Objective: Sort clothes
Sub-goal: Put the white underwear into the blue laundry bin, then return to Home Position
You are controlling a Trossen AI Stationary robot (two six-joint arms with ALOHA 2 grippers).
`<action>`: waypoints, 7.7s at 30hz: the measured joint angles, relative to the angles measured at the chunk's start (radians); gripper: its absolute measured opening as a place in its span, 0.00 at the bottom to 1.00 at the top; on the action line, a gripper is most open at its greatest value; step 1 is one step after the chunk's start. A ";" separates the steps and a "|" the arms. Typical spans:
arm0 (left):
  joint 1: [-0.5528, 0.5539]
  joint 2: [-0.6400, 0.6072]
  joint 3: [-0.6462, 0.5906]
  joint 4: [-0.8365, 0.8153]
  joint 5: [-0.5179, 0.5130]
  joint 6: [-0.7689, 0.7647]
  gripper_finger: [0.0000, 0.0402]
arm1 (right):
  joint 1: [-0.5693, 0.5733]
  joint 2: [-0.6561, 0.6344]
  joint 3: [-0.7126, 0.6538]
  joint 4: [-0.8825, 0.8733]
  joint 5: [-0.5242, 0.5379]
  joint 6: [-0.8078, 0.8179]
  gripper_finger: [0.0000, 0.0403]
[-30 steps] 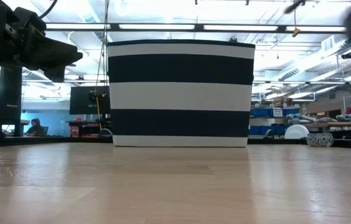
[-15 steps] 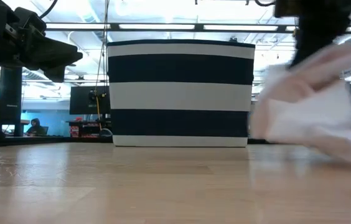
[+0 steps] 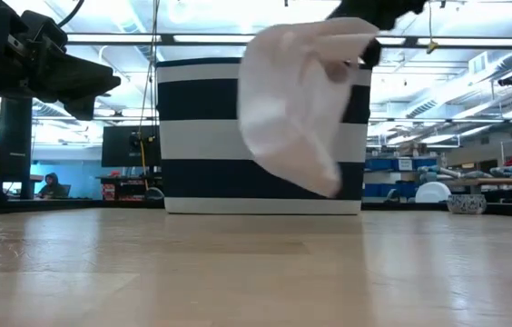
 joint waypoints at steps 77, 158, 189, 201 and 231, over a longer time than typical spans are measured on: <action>0.000 0.001 0.000 0.000 0.000 0.000 0.29 | -0.506 0.448 0.971 -0.749 -0.218 -0.224 0.52; 0.000 0.000 0.000 0.000 0.000 0.000 0.29 | -0.041 -0.865 -0.909 0.583 -0.050 -0.087 0.52; 0.000 0.000 0.000 0.001 0.000 0.000 0.29 | -0.041 -1.062 -0.910 0.275 0.083 -0.167 0.52; 0.000 0.000 0.000 0.001 0.000 0.000 0.29 | -0.064 -1.051 -0.908 0.239 0.329 -0.176 0.52; 0.000 0.001 0.000 0.000 0.000 0.000 0.29 | -0.069 -1.051 -0.907 0.247 0.336 -0.175 0.52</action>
